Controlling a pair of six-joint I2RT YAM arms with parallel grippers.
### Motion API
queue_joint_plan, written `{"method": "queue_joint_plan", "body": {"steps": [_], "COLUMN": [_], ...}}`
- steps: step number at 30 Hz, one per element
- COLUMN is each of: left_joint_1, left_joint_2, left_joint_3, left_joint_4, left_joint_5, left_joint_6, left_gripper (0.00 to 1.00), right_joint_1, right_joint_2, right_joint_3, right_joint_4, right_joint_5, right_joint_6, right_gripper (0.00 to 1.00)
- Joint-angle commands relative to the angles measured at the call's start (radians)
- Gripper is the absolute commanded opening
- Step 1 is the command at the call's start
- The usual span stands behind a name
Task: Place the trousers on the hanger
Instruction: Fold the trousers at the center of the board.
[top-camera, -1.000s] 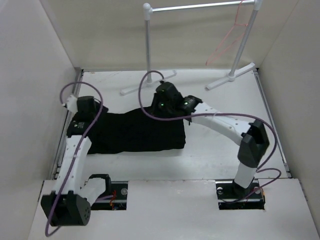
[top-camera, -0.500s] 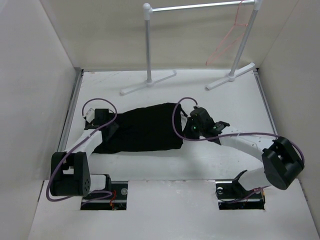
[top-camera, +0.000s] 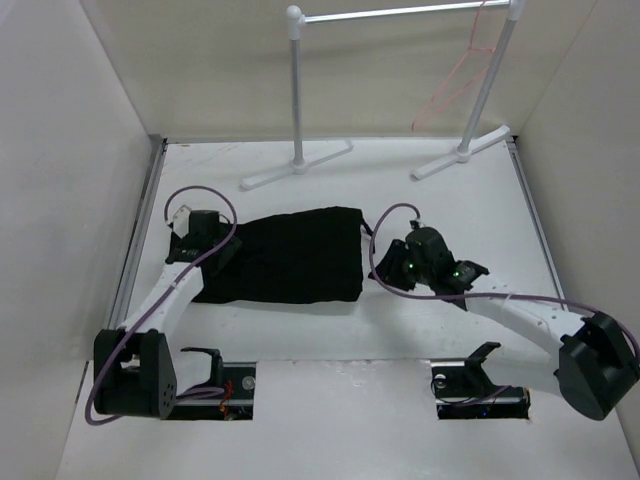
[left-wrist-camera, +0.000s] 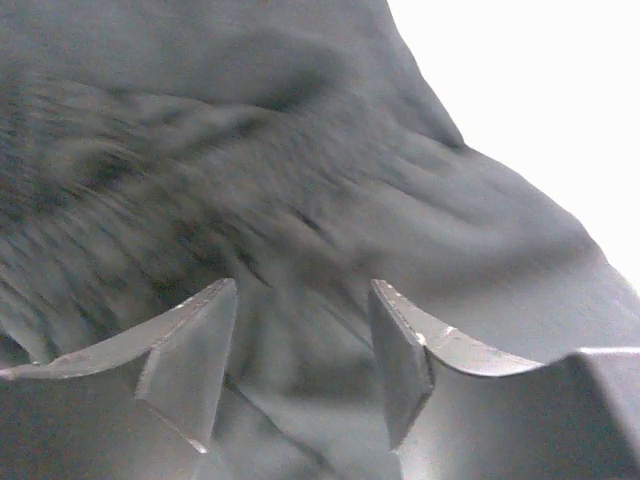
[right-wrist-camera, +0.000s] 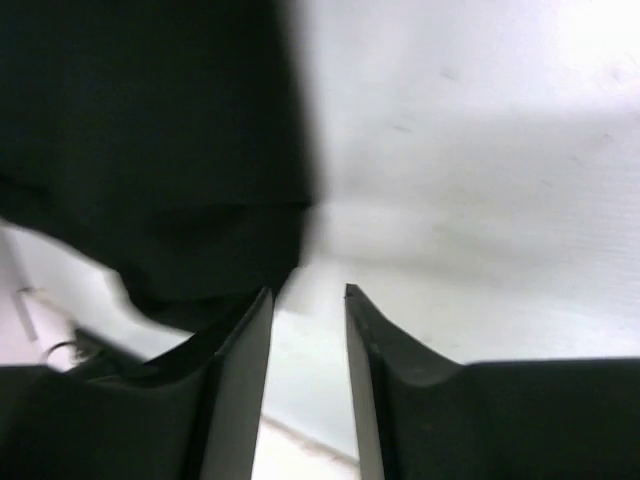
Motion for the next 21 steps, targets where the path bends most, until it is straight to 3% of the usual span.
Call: {"method": "queue_joint_plan", "body": {"steps": [1, 2, 4, 6, 13, 21], "left_joint_1": [-0.081, -0.12, -0.205, -0.292, -0.509, -0.543], "left_joint_2": [-0.108, -0.113, -0.094, -0.045, 0.244, 0.593], "left_joint_3": [0.116, 0.145, 0.21, 0.269, 0.435, 0.592], "left_joint_4": [-0.085, -0.097, -0.114, -0.105, 0.071, 0.148], "left_joint_5": [-0.019, -0.025, -0.04, -0.037, 0.032, 0.057], "left_joint_6": [0.007, 0.005, 0.001, -0.013, -0.036, -0.025], "left_gripper": [0.49, 0.47, 0.42, 0.38, 0.36, 0.36], "right_joint_1": [0.005, 0.02, 0.075, 0.112, 0.135, 0.149], "right_joint_2": [-0.018, 0.007, 0.072, 0.144, 0.346, 0.288], "right_joint_3": [0.129, 0.161, 0.219, 0.27, 0.221, -0.015], "right_joint_4": [-0.043, -0.043, -0.023, 0.003, 0.162, 0.224], "right_joint_5": [0.002, -0.01, -0.027, -0.027, -0.024, 0.022], "right_joint_6": [-0.034, -0.032, -0.028, -0.026, 0.018, 0.061], "right_gripper": [0.44, 0.43, 0.26, 0.16, 0.12, 0.12]}}
